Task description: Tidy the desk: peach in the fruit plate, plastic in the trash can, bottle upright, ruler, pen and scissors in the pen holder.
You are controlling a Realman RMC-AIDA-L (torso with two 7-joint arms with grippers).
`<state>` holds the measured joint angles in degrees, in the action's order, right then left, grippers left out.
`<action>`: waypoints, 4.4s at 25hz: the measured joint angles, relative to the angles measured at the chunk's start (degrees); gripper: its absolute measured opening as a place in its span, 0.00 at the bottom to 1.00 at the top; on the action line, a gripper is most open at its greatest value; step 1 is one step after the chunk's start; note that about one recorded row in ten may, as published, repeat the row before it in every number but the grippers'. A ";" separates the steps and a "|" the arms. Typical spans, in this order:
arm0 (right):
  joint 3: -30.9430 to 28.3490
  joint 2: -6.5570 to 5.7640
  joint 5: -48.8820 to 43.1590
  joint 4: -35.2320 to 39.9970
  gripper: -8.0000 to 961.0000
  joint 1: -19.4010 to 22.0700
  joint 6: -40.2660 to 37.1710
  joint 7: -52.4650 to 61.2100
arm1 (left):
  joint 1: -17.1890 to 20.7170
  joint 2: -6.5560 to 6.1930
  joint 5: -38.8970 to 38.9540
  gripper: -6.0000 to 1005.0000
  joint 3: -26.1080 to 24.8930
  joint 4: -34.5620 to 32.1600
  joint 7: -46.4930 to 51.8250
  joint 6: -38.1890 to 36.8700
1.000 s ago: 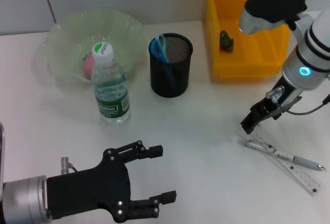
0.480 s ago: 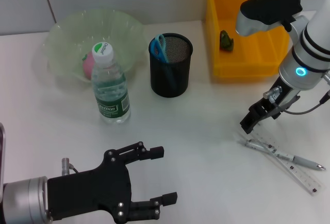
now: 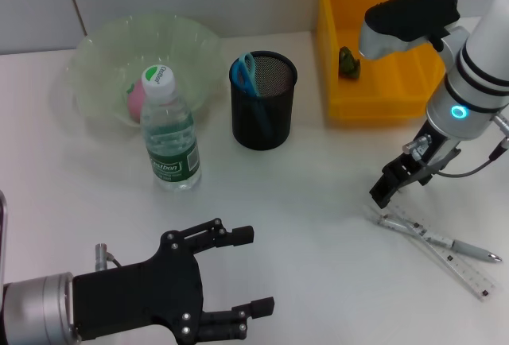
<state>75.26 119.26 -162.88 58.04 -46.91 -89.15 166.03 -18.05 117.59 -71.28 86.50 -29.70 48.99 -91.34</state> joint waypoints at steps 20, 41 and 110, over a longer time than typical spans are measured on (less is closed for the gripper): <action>0.67 0.00 -0.07 -2.91 0.83 -1.34 1.41 0.04 | 0.39 0.01 0.00 0.82 -0.23 0.00 -0.81 -1.06; 0.77 0.00 -0.06 -4.62 0.82 -1.35 3.30 0.07 | 0.38 0.09 0.00 0.82 -0.14 0.00 -0.91 -1.43; 0.24 -0.07 3.07 5.84 0.40 2.30 -0.53 -0.16 | 0.25 0.09 0.00 0.82 -0.21 0.00 -0.91 -1.56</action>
<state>75.50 119.19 -159.82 63.88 -44.60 -89.68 165.87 -17.80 117.68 -71.28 86.30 -29.71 48.07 -92.90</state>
